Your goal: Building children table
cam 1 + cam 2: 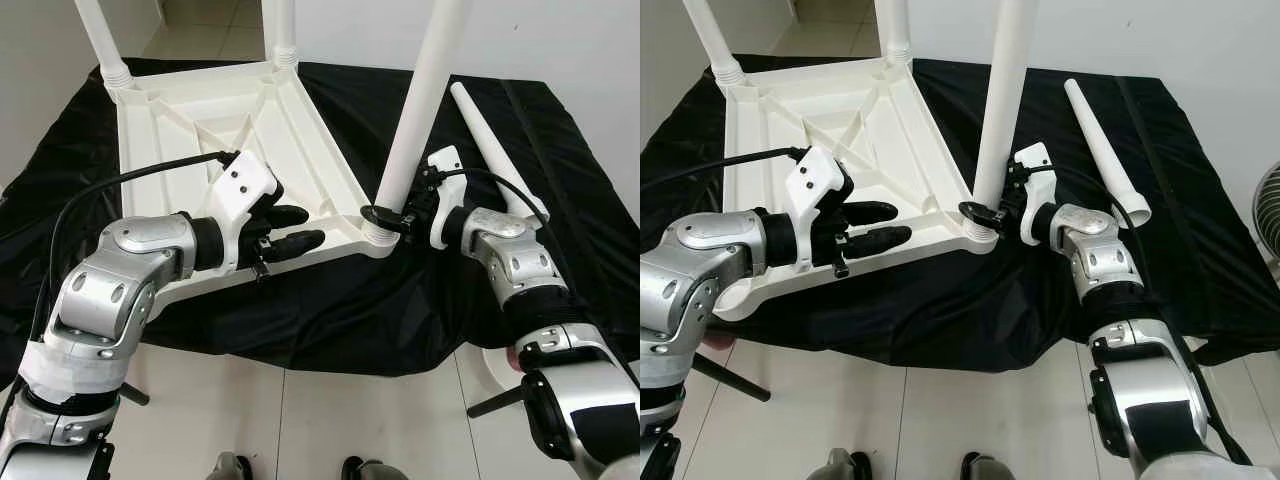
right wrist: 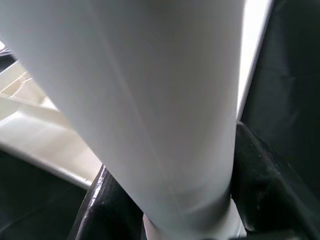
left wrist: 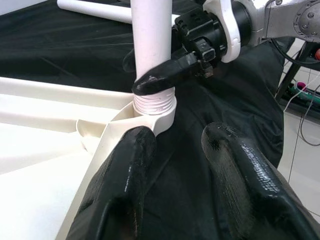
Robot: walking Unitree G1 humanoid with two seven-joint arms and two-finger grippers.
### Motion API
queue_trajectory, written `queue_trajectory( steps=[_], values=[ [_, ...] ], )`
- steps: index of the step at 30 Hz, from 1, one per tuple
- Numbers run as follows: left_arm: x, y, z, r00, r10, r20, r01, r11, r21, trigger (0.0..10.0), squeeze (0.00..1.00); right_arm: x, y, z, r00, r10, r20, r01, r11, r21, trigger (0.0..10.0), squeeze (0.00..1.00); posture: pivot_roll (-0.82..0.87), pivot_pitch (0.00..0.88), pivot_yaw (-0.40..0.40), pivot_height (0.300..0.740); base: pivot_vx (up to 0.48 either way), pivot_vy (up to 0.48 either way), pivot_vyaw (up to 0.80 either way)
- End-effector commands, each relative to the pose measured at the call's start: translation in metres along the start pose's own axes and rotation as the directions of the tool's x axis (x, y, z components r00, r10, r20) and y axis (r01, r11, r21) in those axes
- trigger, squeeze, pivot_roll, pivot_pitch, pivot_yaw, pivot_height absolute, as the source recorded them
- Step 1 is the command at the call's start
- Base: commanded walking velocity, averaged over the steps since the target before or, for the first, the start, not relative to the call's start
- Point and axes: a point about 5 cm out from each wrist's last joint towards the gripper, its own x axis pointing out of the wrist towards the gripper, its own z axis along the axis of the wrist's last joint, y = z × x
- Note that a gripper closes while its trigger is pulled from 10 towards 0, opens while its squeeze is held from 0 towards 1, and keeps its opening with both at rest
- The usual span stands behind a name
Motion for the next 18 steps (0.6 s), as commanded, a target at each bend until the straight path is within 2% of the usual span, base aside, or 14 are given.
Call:
queue_trajectory(
  steps=[1,3,4,5,7,8,9,10,12,14,15,16,18],
  values=[
    [-0.003,0.002,0.001,0.997,0.081,-0.002,-0.081,0.997,0.006,10.0,0.0,0.001,0.002,-0.02,0.99,-0.11,-0.083,0.116,0.992,0.059,0.0,0.0,0.01,0.188,0.021,0.74,0.0,0.0,0.0],
    [-0.002,0.002,0.001,0.997,0.077,-0.002,-0.077,0.997,0.003,10.0,0.0,0.001,0.003,-0.031,0.953,-0.27,-0.133,0.283,0.956,0.082,0.0,0.0,0.01,0.191,0.023,0.74,0.0,0.0,0.0],
    [-0.002,0.002,0.001,0.997,0.077,-0.002,-0.077,0.997,0.003,10.0,0.0,0.001,0.003,-0.031,0.953,-0.27,-0.133,0.283,0.956,0.082,0.0,0.0,0.01,0.191,0.023,0.74,0.0,0.0,0.0],
    [-0.002,0.001,0.001,0.997,0.074,-0.002,-0.074,0.997,0.002,10.0,0.0,0.001,0.003,-0.035,0.928,-0.338,-0.155,0.356,0.928,0.11,0.0,0.0,0.01,0.191,0.023,0.74,0.0,0.0,0.0],
    [-0.002,0.001,0.001,0.997,0.074,-0.002,-0.074,0.997,0.002,10.0,0.0,0.001,0.003,-0.035,0.928,-0.338,-0.155,0.356,0.928,0.11,0.0,0.0,0.01,0.191,0.023,0.74,0.0,0.0,0.0],
    [-0.001,0.001,0.001,0.997,0.071,-0.002,-0.071,0.997,0.001,10.0,0.0,0.001,0.004,-0.036,0.909,-0.383,-0.164,0.404,0.906,0.122,0.0,0.0,0.01,0.196,0.023,0.74,0.0,0.0,0.0],
    [-0.001,0.0,0.001,0.998,0.067,-0.001,-0.067,0.998,0.0,10.0,0.0,0.0,0.006,-0.037,0.865,-0.473,-0.169,0.497,0.855,0.147,0.0,0.0,0.0,0.195,0.023,0.74,0.0,0.0,0.0],
    [-0.001,0.0,0.001,0.998,0.067,-0.001,-0.067,0.998,0.0,10.0,0.0,0.0,0.006,-0.037,0.865,-0.473,-0.169,0.497,0.855,0.147,0.0,0.0,0.0,0.195,0.023,0.74,0.0,0.0,0.0],
    [0.0,0.0,0.001,0.998,0.063,-0.001,-0.063,0.998,-0.001,10.0,0.0,-0.001,0.013,-0.039,0.785,-0.591,-0.187,0.619,0.762,0.188,0.0,0.0,0.0,0.194,0.022,0.74,0.0,0.0,0.0],
    [0.0,-0.001,0.0,0.998,0.061,-0.001,-0.061,0.998,-0.002,10.0,0.0,0.0,0.023,-0.041,0.735,-0.646,-0.204,0.678,0.699,0.228,0.0,0.0,0.0,0.192,0.021,0.74,0.0,0.0,0.0],
    [0.0,-0.001,0.0,0.998,0.061,-0.001,-0.061,0.998,-0.002,10.0,0.0,0.0,0.023,-0.041,0.735,-0.646,-0.204,0.678,0.699,0.228,0.0,0.0,0.0,0.192,0.021,0.74,0.0,0.0,0.0],
    [0.0,-0.001,0.0,0.998,0.061,-0.001,-0.061,0.998,-0.002,10.0,0.0,0.001,0.028,-0.041,0.713,-0.67,-0.208,0.701,0.67,0.244,0.0,0.0,0.0,0.192,0.021,0.74,0.0,0.0,0.0],
    [0.0,-0.001,0.0,0.998,0.061,-0.001,-0.061,0.998,-0.002,10.0,0.0,0.001,0.028,-0.041,0.713,-0.67,-0.208,0.701,0.67,0.244,0.0,0.0,0.0,0.192,0.021,0.74,0.0,0.0,0.0]
  ],
)
